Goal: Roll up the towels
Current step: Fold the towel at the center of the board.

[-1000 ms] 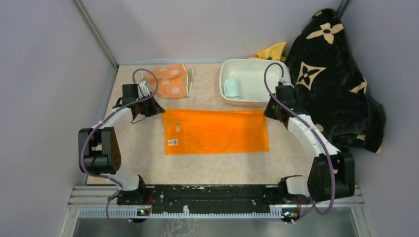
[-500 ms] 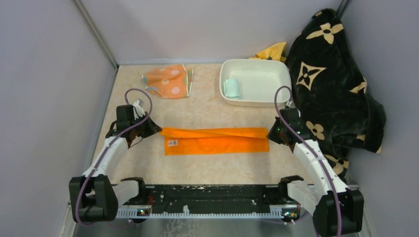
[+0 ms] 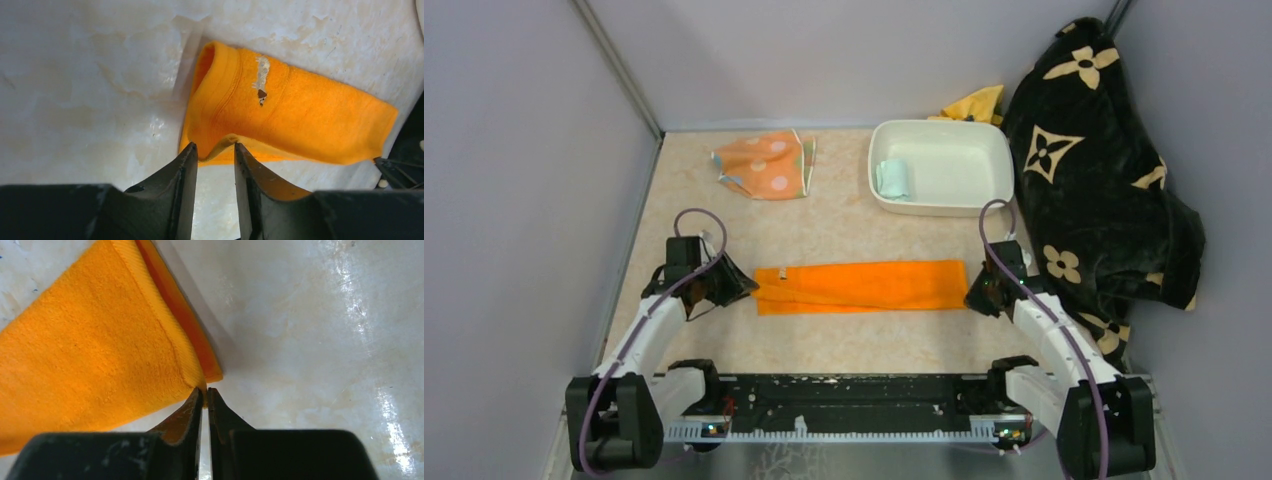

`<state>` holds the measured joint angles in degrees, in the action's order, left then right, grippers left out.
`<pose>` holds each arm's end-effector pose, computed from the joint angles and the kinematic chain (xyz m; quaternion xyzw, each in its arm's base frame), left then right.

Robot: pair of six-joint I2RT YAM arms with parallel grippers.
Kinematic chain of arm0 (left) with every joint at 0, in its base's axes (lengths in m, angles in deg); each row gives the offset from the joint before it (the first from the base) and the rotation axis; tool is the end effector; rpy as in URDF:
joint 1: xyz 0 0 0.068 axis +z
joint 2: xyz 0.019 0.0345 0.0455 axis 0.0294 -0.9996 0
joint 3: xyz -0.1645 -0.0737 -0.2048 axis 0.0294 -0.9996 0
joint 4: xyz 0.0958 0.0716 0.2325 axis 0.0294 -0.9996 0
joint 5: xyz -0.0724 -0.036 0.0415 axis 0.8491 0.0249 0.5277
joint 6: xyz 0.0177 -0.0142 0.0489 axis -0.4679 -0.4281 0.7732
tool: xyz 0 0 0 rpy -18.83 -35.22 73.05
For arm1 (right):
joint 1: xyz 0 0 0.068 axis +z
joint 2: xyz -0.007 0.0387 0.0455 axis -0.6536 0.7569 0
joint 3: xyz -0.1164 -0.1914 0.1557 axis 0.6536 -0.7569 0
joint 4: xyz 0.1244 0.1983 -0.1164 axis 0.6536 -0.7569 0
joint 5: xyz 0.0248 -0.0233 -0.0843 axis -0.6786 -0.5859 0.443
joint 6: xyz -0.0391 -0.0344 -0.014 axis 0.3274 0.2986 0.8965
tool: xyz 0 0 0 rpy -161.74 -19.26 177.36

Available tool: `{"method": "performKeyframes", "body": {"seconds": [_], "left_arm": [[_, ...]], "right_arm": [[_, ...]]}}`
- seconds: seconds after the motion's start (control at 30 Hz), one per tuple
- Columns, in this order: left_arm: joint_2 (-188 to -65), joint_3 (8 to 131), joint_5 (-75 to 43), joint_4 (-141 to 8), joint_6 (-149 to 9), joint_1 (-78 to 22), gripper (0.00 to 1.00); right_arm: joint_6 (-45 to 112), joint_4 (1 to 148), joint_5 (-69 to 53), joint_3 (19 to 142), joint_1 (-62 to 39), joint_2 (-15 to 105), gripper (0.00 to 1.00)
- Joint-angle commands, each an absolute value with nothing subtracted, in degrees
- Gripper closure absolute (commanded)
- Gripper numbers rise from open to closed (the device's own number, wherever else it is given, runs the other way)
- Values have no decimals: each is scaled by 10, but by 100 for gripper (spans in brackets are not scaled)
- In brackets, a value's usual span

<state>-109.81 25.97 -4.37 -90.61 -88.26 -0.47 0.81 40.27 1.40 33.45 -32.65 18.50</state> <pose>0.1909 -0.0082 0.1819 -0.1970 0.9134 -0.2385 0.2647 0.1650 0.0223 0.1781 0.2673 0.9305 0.0851 0.2355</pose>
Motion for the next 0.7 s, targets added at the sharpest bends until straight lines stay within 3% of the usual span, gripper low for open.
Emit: {"method": "performKeyframes", "body": {"seconds": [0.0,0.1,0.27,0.53,0.67], "left_arm": [[-1055,246,-78,-947,-956,-6,57],[-1023,258,-99,-970,-970,-7,47],[-1021,289,-79,-1013,-977,-6,39],[-1033,242,-61,-1020,-1013,-25,38],[-1041,232,-117,-1009,-1047,-78,40]], "right_arm": [[11,425,23,339,-333,193,83],[20,412,24,353,-333,189,71],[30,398,24,380,-333,176,60],[43,423,-9,374,-333,185,59],[42,440,-28,365,-333,200,61]]}}
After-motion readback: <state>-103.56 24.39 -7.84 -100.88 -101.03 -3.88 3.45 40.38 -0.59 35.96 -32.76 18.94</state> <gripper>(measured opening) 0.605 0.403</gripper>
